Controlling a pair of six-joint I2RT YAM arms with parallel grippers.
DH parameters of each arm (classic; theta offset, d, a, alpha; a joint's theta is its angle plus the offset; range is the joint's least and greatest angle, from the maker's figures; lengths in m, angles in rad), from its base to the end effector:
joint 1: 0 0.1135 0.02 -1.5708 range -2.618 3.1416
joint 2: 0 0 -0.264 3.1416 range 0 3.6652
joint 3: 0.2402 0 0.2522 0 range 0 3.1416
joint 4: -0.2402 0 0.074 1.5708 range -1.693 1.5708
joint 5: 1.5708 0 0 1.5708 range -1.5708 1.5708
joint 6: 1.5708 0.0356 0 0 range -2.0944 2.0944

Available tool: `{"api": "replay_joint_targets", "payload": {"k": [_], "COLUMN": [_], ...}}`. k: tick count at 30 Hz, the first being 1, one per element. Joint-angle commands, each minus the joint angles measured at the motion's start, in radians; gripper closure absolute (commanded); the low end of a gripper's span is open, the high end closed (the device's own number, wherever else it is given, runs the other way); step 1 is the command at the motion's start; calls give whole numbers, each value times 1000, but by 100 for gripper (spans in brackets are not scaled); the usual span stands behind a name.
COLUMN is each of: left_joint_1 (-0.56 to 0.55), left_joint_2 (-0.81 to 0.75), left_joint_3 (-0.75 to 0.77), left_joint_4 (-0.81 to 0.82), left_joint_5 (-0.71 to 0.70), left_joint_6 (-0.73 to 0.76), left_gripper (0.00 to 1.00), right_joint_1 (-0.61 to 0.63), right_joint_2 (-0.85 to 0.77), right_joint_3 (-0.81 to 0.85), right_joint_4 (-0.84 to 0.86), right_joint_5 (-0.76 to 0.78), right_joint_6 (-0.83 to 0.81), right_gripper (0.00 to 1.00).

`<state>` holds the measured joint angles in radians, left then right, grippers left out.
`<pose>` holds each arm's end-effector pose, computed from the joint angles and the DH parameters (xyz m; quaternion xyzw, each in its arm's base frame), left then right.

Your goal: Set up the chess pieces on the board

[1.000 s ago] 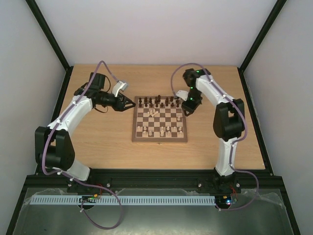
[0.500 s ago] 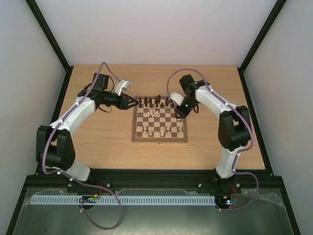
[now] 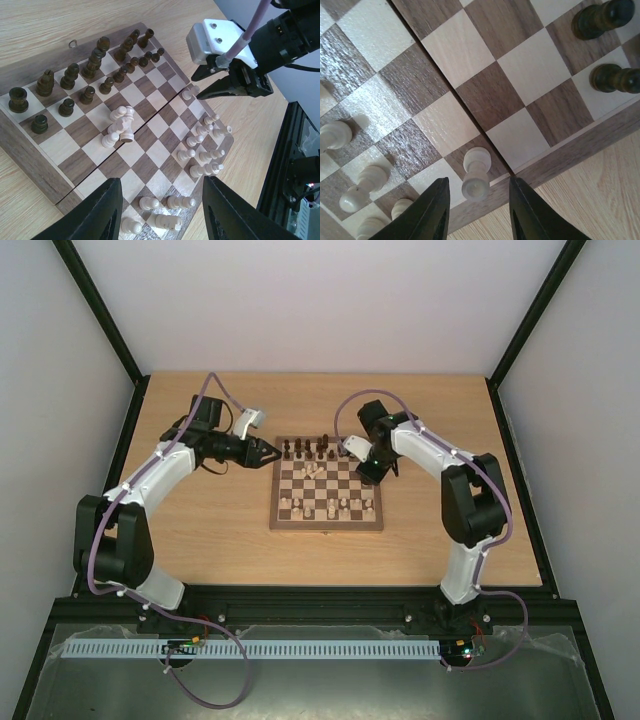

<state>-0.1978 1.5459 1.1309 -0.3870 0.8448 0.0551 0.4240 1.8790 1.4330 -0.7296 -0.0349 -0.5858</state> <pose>0.3180 -0.0909 0.2634 0.2591 0.8194 -0.4035 0.3141 0.3542 0.1612 0.2124 -0.4772 0.8564 0.0012 0.1970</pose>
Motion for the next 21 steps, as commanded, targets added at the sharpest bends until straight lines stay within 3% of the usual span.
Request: {"api": "replay_joint_targets", "payload": {"k": [1,10,21], "left_joint_1": [6,9,46], "left_joint_2": [-26,-40,-76], "left_joint_3": [-15,-30,-63], "left_joint_4": [17,23,33], "left_joint_5": [5,4,-4], "left_joint_6": [-10,-10,-24], "left_gripper": [53,53,53], "right_joint_1": [-1,8,147], "right_joint_2": [33,54,142], "right_joint_3": [-2,37,197], "right_joint_4": [-20,-47,-77], "right_joint_5": [11,-43,-95], "right_joint_6": [32,54,98], "right_gripper": [69,89,92]}}
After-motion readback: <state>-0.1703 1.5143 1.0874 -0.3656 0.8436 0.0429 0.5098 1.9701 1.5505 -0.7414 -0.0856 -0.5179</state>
